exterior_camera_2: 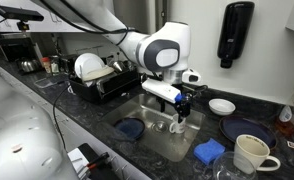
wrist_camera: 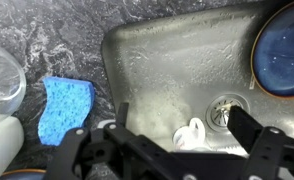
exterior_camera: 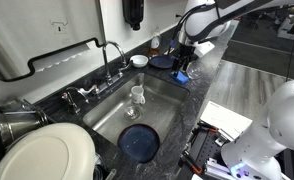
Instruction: Pour out the water in the mug
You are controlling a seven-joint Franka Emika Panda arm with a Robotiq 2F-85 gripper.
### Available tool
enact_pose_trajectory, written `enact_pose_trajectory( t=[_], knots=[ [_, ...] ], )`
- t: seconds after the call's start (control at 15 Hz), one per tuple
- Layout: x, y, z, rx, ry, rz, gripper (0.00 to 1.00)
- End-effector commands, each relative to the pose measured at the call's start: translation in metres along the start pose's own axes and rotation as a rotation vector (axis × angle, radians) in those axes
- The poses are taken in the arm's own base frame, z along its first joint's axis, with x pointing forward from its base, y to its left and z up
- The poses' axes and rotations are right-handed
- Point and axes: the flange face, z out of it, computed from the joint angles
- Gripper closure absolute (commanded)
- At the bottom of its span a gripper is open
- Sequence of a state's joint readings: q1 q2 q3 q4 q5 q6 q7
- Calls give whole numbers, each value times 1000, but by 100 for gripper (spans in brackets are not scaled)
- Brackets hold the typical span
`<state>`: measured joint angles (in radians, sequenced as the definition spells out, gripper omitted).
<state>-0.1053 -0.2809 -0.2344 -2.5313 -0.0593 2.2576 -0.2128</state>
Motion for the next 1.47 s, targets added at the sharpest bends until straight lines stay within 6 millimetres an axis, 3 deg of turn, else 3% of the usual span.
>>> enact_pose_trajectory(
  t=[0.0, 0.13, 0.2, 0.4, 0.67, 1.07, 1.4],
  knots=[
    [27, -4, 61, -53, -122, -52, 0],
    [29, -16, 87, -66, -231, -125, 0],
    [16, -9, 67, -50, -154, -69, 0],
    [24, -18, 91, -62, -211, -104, 0],
    [28, -18, 89, -64, -210, -106, 0],
    [38, -63, 127, -124, -219, -326, 0],
    [50, -78, 140, -35, -70, -455, 0]
  ],
)
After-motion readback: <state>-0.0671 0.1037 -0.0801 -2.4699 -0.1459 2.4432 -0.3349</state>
